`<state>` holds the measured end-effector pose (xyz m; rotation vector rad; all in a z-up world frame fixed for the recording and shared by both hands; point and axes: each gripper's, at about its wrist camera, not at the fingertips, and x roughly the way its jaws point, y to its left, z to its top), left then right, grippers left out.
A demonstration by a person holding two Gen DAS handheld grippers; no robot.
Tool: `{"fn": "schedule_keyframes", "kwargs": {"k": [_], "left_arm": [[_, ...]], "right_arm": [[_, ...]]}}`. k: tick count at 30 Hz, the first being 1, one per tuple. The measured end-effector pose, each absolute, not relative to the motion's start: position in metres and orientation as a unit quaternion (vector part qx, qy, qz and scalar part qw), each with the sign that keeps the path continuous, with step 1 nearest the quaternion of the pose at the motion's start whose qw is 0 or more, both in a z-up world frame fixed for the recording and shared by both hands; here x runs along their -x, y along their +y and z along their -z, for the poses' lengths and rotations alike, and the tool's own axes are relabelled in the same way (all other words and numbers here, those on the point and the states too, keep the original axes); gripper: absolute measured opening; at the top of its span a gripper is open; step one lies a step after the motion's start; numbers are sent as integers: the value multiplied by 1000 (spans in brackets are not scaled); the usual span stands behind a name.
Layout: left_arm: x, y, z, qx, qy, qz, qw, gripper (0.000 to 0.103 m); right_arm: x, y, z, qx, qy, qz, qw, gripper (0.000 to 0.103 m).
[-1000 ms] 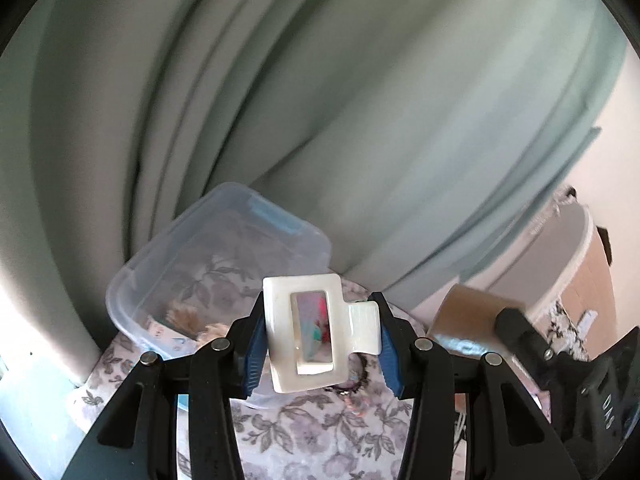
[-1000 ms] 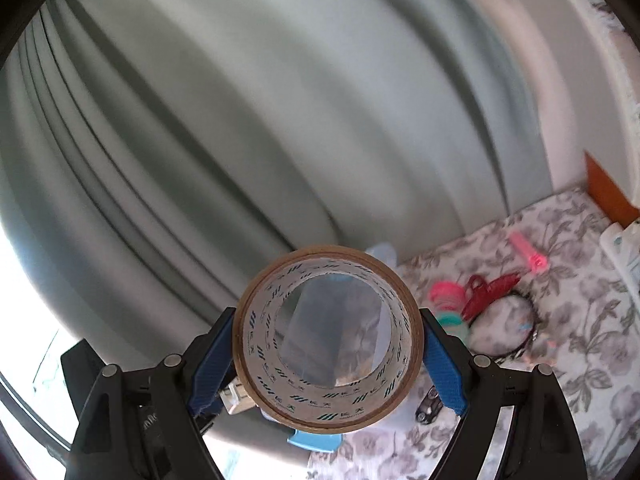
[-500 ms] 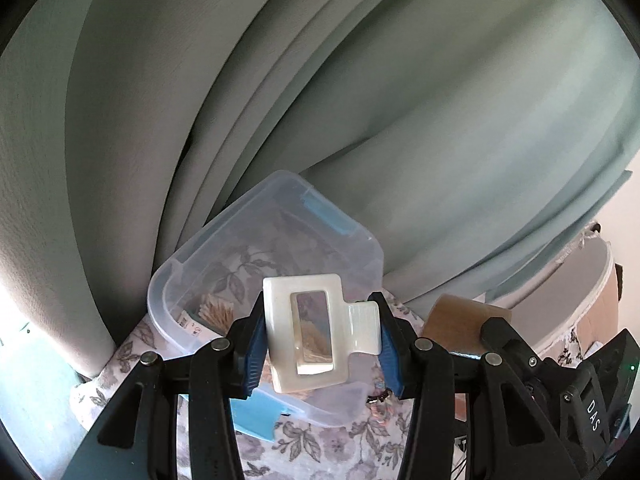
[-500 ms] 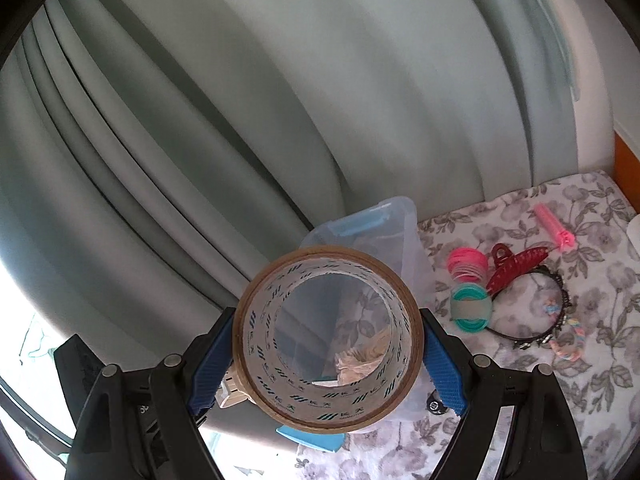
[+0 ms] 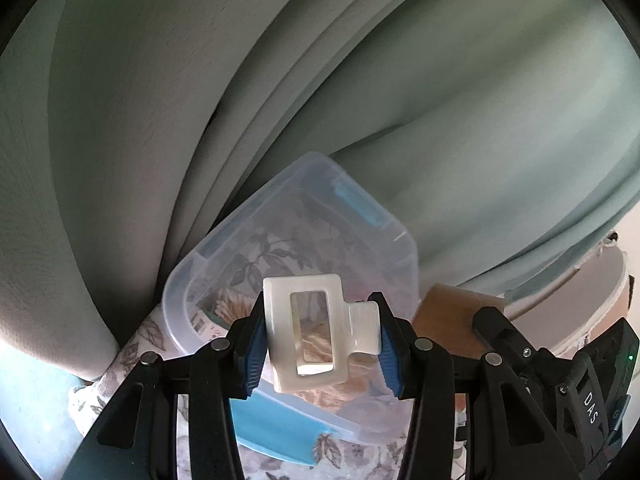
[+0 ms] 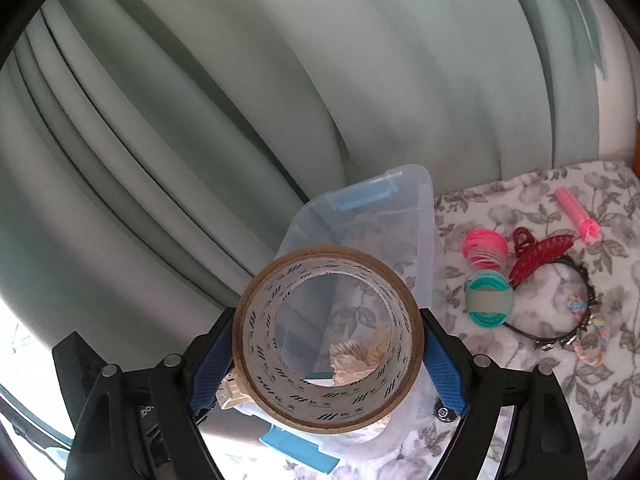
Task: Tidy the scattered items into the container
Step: 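Carry the clip and tape roll over the clear box and open the left gripper, then lower the tape roll into the clear box and open the right gripper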
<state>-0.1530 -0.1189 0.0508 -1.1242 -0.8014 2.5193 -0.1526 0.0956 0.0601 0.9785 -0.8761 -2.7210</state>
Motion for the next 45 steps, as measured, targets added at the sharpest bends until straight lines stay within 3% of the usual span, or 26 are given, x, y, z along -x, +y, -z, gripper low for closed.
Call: {"fn": "schedule_keyframes", "kwargs": {"k": [16,45], "left_arm": [[185,-114,-16,400,-267,-867,130,49],[186,-111,-13,391,-236,-882,113,49]], "right_arm": [[184,91,-37,-340,-283,894,75,88],[199,83,-34,-366,-266,889,73,89]]}}
